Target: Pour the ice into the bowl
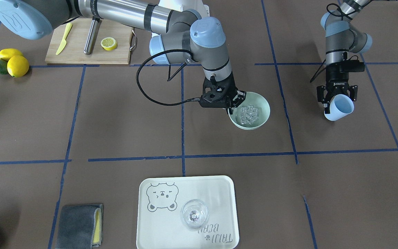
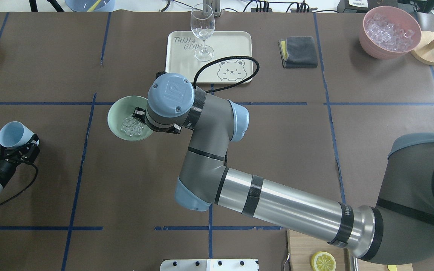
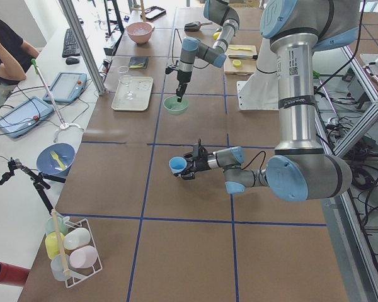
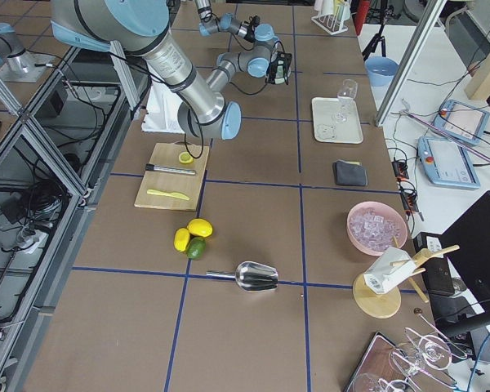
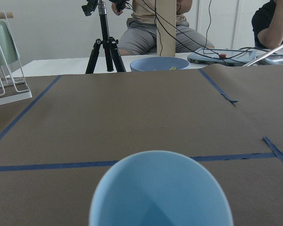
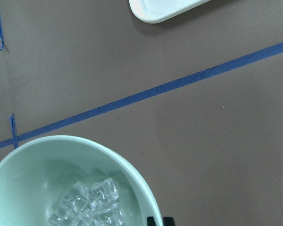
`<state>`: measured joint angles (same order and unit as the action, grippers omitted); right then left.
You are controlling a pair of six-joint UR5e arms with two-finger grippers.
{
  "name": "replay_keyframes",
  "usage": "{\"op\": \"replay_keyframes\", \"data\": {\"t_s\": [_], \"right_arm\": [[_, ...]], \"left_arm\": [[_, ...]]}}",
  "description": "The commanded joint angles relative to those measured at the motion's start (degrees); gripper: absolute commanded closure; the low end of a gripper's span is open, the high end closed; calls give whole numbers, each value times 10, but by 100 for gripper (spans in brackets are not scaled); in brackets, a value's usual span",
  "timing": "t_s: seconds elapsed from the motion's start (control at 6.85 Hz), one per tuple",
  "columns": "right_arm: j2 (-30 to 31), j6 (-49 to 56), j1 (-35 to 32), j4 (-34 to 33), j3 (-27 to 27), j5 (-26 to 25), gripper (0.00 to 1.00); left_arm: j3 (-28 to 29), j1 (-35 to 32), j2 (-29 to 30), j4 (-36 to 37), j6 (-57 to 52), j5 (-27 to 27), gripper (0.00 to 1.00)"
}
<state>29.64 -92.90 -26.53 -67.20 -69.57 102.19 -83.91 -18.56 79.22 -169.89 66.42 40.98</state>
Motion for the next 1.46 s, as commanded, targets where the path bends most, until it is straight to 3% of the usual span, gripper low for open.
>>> {"op": "replay_keyframes", "data": {"t_s": [0.0, 1.17, 1.31], "right_arm": [[2, 0, -12, 0, -11, 15, 100], [23, 0, -19, 0, -37, 20, 100], [26, 0, -19, 0, -41, 21, 100]], "left_arm": [[1, 0, 0, 0, -1, 0, 0], [-20, -7, -8, -8, -36, 2, 0], [-52, -7, -22, -8, -64, 3, 0]]}}
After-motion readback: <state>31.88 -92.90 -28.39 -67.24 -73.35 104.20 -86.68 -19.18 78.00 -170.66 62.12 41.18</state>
